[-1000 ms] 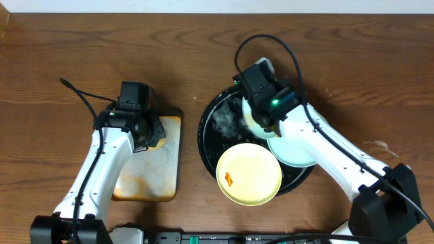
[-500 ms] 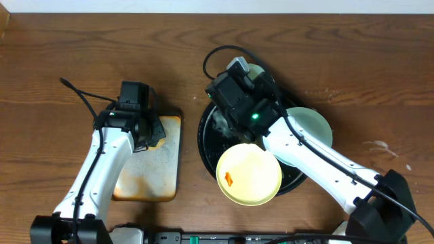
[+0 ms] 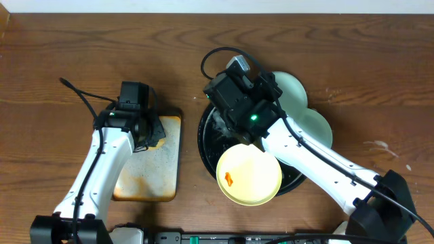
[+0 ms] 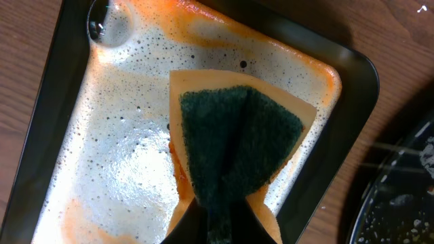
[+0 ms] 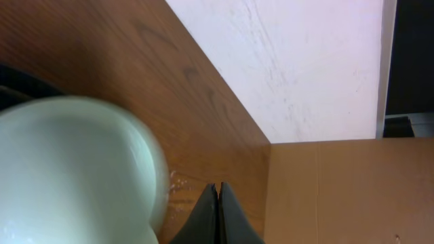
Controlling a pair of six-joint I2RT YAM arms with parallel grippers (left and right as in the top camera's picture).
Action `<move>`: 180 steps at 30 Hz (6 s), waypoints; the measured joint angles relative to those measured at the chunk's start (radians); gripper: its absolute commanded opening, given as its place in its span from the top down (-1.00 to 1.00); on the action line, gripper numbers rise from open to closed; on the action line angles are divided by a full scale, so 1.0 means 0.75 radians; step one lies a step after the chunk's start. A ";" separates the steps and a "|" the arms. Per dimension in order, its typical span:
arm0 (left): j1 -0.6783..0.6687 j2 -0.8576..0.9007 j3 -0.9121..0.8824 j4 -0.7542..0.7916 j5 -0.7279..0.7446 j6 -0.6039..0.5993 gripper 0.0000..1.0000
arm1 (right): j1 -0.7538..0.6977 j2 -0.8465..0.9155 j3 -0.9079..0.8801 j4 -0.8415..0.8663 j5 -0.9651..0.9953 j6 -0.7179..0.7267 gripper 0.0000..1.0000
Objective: Clean dirty plates on tray and stack at the side
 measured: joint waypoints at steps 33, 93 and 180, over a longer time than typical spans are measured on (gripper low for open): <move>0.000 0.000 -0.001 0.001 -0.001 0.001 0.83 | -0.836 -0.001 -0.124 -0.455 -1.614 0.876 0.22; 0.000 0.000 -0.001 -0.005 -0.001 0.001 0.82 | -0.434 -0.336 -0.221 -0.142 -0.895 0.446 0.97; 0.000 0.000 -0.001 -0.014 0.000 0.001 0.83 | -1.818 -0.123 -0.257 -0.222 -1.391 0.757 0.98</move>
